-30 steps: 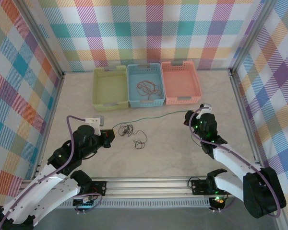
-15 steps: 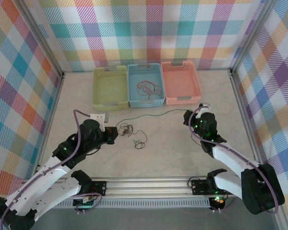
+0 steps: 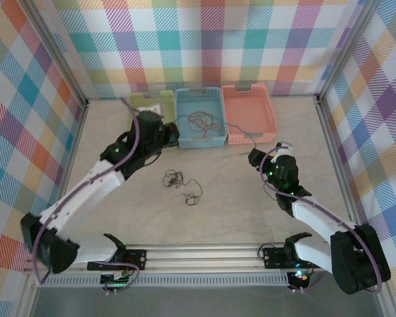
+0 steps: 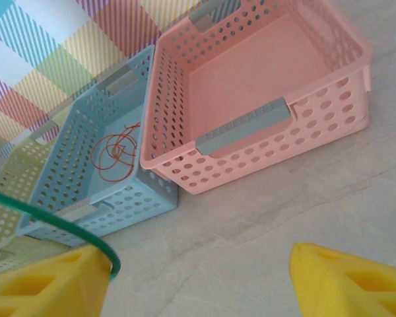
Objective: Untangle the cables
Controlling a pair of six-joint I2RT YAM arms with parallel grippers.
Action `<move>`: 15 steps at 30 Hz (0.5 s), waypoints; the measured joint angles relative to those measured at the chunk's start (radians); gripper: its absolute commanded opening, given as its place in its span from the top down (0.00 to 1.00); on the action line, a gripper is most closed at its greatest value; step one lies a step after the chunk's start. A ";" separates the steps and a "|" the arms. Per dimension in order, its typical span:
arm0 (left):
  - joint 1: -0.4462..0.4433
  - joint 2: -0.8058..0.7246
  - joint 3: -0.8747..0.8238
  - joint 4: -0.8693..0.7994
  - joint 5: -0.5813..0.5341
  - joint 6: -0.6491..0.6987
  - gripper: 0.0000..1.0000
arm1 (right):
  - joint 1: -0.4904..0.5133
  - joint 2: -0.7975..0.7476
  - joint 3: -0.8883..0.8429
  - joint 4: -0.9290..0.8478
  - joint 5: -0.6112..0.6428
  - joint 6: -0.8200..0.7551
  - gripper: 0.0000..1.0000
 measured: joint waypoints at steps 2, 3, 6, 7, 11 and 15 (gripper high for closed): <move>0.012 0.091 0.097 0.000 0.000 0.000 1.00 | 0.000 0.023 -0.011 0.024 -0.004 -0.003 0.42; 0.023 0.151 0.160 0.000 0.004 -0.002 1.00 | -0.001 0.034 -0.016 0.040 -0.014 -0.008 0.46; 0.043 0.252 0.258 0.004 0.015 -0.006 1.00 | -0.001 0.056 -0.025 0.087 -0.077 -0.024 0.57; 0.050 0.285 0.289 -0.002 0.020 -0.007 1.00 | -0.001 0.061 -0.025 0.109 -0.111 -0.032 0.59; 0.085 0.399 0.383 0.000 0.043 -0.008 1.00 | -0.001 0.062 -0.023 0.157 -0.232 -0.078 0.43; 0.108 0.461 0.423 0.004 0.097 -0.019 1.00 | -0.001 0.053 -0.023 0.159 -0.229 -0.082 0.37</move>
